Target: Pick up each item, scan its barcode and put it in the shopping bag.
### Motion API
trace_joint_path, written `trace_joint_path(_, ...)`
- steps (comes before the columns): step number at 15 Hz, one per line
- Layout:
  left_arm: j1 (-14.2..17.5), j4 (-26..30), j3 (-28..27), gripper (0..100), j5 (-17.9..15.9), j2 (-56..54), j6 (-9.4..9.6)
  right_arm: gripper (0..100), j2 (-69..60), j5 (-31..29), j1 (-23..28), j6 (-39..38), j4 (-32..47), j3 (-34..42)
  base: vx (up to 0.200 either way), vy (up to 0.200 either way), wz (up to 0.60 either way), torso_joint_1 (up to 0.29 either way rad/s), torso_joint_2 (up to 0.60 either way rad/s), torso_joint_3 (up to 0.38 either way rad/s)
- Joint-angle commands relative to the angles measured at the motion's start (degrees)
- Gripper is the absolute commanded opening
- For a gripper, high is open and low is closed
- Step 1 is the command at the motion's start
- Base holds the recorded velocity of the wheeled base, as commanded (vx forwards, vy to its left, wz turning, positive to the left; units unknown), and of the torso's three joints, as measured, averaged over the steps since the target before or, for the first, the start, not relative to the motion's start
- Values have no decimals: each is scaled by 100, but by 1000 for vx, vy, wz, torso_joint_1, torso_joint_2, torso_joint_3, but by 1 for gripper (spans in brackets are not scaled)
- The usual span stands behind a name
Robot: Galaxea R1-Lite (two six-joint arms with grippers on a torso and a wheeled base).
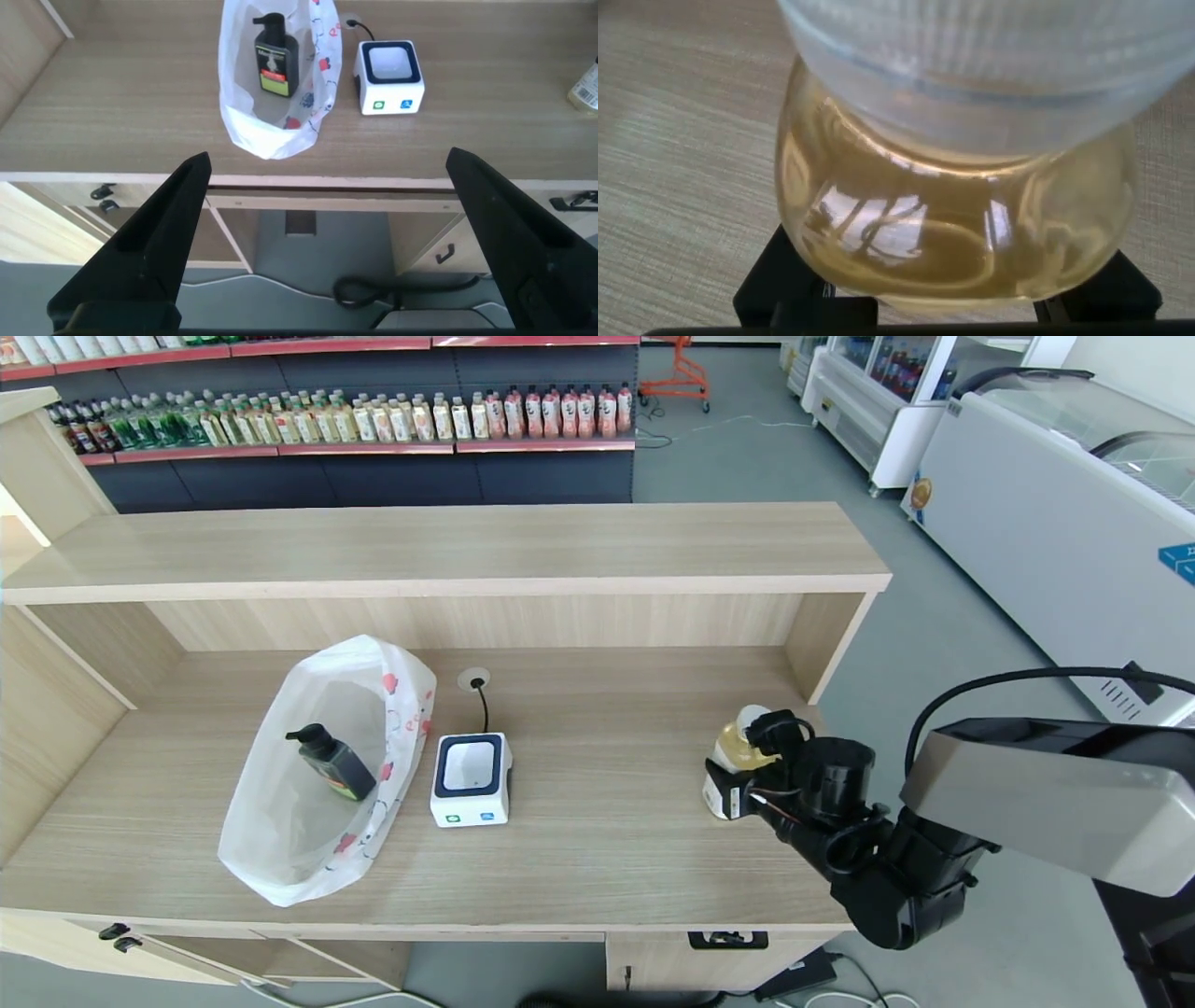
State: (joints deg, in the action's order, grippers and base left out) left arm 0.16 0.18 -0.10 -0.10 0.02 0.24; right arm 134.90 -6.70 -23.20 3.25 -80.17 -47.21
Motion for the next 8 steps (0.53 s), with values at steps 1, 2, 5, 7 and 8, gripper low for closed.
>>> trace_joint_path(1,2,-1,1,100,1,-2,2,0,-1089,275,307,-580,528,142,0,0,0,0,0,0)
trace_joint_path(2,2,-1,1,100,1,-2,2,0,-1599,644,518,-950,1003,169,0,0,0,0,0,0)
trace_joint_path(5,2,-1,1,100,1,-2,2,0,-3752,3228,1037,-1890,2726,248,0,0,0,0,0,0)
trace_joint_path(7,2,-1,1,100,1,-2,2,0,-4833,4643,1045,-1960,3675,432,0,0,0,0,0,0)
trace_joint_path(8,2,-1,1,100,1,-2,2,0,-5105,5074,1002,-1846,3771,564,0,0,0,0,0,0)
